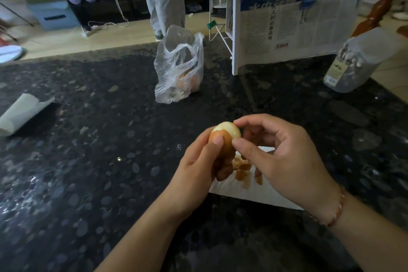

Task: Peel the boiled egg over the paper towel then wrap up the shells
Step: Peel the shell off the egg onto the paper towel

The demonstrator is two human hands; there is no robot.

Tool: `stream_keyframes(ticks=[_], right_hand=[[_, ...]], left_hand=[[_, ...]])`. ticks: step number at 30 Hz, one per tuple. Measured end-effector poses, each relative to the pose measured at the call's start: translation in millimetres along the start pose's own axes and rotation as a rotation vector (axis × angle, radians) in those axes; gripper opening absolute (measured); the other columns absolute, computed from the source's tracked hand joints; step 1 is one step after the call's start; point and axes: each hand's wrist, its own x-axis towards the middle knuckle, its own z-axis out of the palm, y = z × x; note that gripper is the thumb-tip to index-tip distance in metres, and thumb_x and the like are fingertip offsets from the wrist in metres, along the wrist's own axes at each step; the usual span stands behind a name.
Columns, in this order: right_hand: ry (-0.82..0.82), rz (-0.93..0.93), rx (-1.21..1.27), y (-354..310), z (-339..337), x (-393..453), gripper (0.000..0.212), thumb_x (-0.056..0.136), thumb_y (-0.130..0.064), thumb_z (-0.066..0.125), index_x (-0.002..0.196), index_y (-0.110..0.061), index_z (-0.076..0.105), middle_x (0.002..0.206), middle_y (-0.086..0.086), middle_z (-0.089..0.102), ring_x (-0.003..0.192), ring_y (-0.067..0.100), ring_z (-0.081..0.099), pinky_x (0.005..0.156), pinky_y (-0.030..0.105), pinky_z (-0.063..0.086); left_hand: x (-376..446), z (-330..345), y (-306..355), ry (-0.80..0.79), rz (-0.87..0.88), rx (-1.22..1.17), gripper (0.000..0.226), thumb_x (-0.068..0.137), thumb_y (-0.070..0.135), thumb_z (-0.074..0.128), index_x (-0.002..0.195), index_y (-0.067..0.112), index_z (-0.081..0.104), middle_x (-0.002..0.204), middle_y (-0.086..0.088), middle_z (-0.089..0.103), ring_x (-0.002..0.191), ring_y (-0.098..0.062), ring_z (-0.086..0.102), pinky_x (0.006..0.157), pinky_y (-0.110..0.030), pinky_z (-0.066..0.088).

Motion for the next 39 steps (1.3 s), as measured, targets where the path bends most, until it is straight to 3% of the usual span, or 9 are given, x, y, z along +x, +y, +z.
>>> stream_keyframes(ticks=[5, 11, 14, 17, 22, 28, 33, 36, 39], right_hand=[[0.019, -0.121, -0.149, 1, 2, -2, 0.025, 0.084, -0.035, 0.068, 0.109, -0.033, 0.066, 0.089, -0.017, 0.063, 0.092, 0.011, 0.063, 0.067, 0.009, 0.050], [0.025, -0.233, -0.308, -1, -2, 1, 0.031, 0.084, -0.041, 0.060, 0.111, -0.029, 0.070, 0.093, -0.013, 0.059, 0.086, 0.009, 0.061, 0.072, 0.015, 0.052], [0.014, -0.215, -0.342, -1, -5, 3, 0.025, 0.081, -0.037, 0.064, 0.104, -0.030, 0.071, 0.093, -0.014, 0.059, 0.085, 0.007, 0.059, 0.070, 0.013, 0.050], [-0.016, -0.168, -0.307, -1, -6, 4, 0.013, 0.080, -0.027, 0.068, 0.093, -0.029, 0.067, 0.094, -0.019, 0.058, 0.088, 0.007, 0.059, 0.073, 0.013, 0.050], [-0.049, -0.110, -0.281, 0, -5, 5, 0.003, 0.081, -0.028, 0.064, 0.083, -0.027, 0.065, 0.088, -0.017, 0.058, 0.090, 0.008, 0.058, 0.075, 0.015, 0.048], [-0.032, -0.065, -0.138, -4, -6, 3, 0.005, 0.083, -0.017, 0.066, 0.085, -0.022, 0.066, 0.083, -0.012, 0.064, 0.085, 0.007, 0.062, 0.069, 0.009, 0.047], [0.003, 0.044, 0.093, -5, -10, 5, 0.009, 0.086, -0.006, 0.064, 0.085, -0.014, 0.068, 0.073, 0.003, 0.068, 0.053, 0.004, 0.060, 0.050, 0.010, 0.045], [-0.007, 0.070, -0.033, -1, -12, 7, 0.013, 0.084, -0.009, 0.068, 0.082, -0.022, 0.068, 0.077, -0.008, 0.070, 0.059, 0.003, 0.063, 0.052, 0.010, 0.047], [-0.041, 0.058, -0.272, 5, -9, 5, 0.013, 0.083, -0.019, 0.070, 0.080, -0.031, 0.070, 0.077, -0.016, 0.069, 0.074, 0.003, 0.065, 0.065, 0.014, 0.053]], left_hand=[[0, 1, -2, 0.024, 0.063, 0.063, 0.037, 0.099, 0.034, 0.041, 0.112, 0.008, 0.062, 0.075, 0.001, 0.055, 0.063, -0.010, 0.048, 0.056, -0.022, 0.043], [-2, 0, -2, -0.026, 0.112, 0.149, 0.037, 0.100, 0.034, 0.046, 0.131, 0.015, 0.054, 0.100, -0.011, 0.063, 0.075, -0.002, 0.056, 0.067, -0.021, 0.047], [-2, -1, -4, -0.018, 0.131, 0.224, 0.040, 0.097, 0.033, 0.053, 0.135, 0.020, 0.051, 0.102, 0.008, 0.062, 0.081, 0.000, 0.059, 0.071, -0.020, 0.049], [-3, -3, -6, 0.002, 0.127, 0.298, 0.041, 0.096, 0.034, 0.056, 0.135, 0.025, 0.049, 0.101, 0.014, 0.063, 0.085, 0.000, 0.062, 0.072, -0.020, 0.049], [-1, -4, -7, 0.025, 0.104, 0.327, 0.040, 0.094, 0.037, 0.055, 0.133, 0.026, 0.052, 0.099, 0.015, 0.064, 0.082, -0.001, 0.061, 0.070, -0.021, 0.049], [2, -5, -5, 0.046, 0.022, 0.129, 0.037, 0.094, 0.037, 0.055, 0.126, 0.021, 0.060, 0.084, 0.012, 0.062, 0.072, -0.004, 0.058, 0.063, -0.022, 0.047], [2, -8, -1, 0.021, -0.068, -0.168, 0.037, 0.094, 0.035, 0.050, 0.117, 0.008, 0.061, 0.083, -0.010, 0.057, 0.066, -0.016, 0.052, 0.060, -0.026, 0.047], [2, -10, 1, -0.009, -0.080, -0.267, 0.034, 0.094, 0.033, 0.047, 0.114, 0.007, 0.056, 0.082, -0.015, 0.059, 0.063, -0.019, 0.053, 0.059, -0.027, 0.048], [2, -8, 0, -0.027, -0.091, -0.254, 0.035, 0.094, 0.033, 0.042, 0.118, 0.008, 0.050, 0.082, -0.017, 0.061, 0.060, -0.019, 0.055, 0.058, -0.028, 0.048]])
